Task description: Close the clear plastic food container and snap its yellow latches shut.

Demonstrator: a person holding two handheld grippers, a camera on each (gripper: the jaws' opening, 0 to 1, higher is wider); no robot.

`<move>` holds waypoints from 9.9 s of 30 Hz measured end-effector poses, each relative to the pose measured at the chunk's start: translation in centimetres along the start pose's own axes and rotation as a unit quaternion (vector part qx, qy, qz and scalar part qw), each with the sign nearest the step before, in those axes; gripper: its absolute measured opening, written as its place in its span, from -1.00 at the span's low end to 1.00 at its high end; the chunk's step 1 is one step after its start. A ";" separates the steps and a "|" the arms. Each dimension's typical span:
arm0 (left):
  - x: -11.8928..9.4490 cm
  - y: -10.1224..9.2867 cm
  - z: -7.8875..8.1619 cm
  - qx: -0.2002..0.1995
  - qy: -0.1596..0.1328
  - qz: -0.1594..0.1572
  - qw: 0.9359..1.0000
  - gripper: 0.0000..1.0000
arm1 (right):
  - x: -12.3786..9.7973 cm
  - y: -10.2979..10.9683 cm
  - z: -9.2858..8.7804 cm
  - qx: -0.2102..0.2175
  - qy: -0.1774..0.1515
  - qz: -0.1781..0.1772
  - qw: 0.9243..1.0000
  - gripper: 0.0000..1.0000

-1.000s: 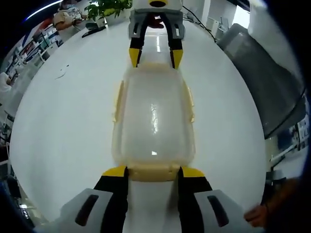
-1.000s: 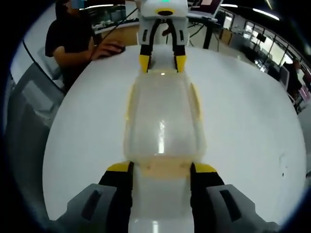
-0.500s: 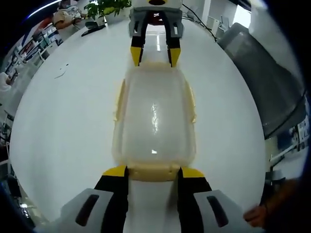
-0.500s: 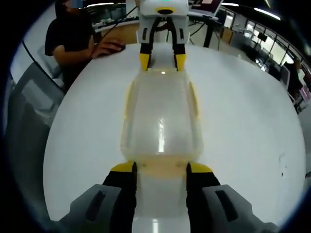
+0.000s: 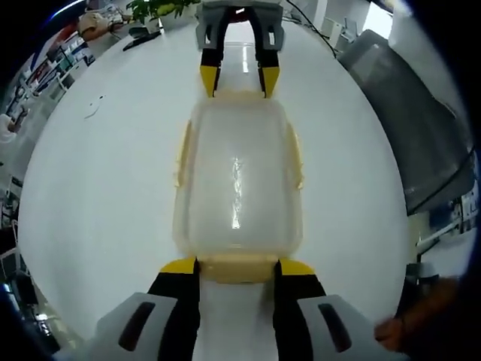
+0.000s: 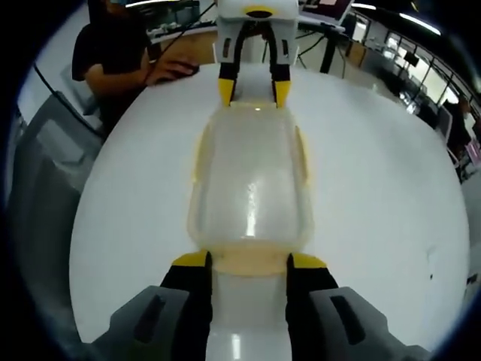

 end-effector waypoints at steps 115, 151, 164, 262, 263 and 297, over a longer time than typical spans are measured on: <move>-0.2 0.8 24.5 0.037 -0.072 0.022 0.996 -0.36 | -14.0 1.5 -20.6 0.033 0.062 0.001 0.998 -0.30; 0.3 0.5 24.4 0.027 -0.078 0.011 0.997 -0.21 | -12.9 1.2 -21.4 0.036 0.061 0.014 0.997 -0.20; -0.4 0.6 23.6 0.022 -0.073 0.018 0.997 -0.13 | -13.3 1.3 -20.9 0.059 0.049 0.026 0.997 -0.18; 0.3 -1.6 23.8 -0.531 -0.221 0.017 0.818 -0.49 | -13.1 3.9 -20.8 0.548 -0.216 -0.104 0.801 -0.48; 0.3 -1.7 23.8 -0.535 -0.221 0.014 0.815 -0.49 | -13.1 3.9 -20.8 0.553 -0.214 -0.103 0.799 -0.48; -0.8 -1.7 23.7 -0.593 -0.213 -0.017 0.776 -0.60 | -13.2 3.6 -20.4 0.603 -0.183 -0.090 0.771 -0.56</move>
Point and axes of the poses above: the point that each gripper's makers call its tool centre point, and the gripper's own axes: x roughly forward along the fingers, y roughly to its left, z roughly out of its top, the point moved 6 cm from there along -x, roughly backward along the fingers, and after that the axes turned 9 degrees about y, right-handed, at the moved point
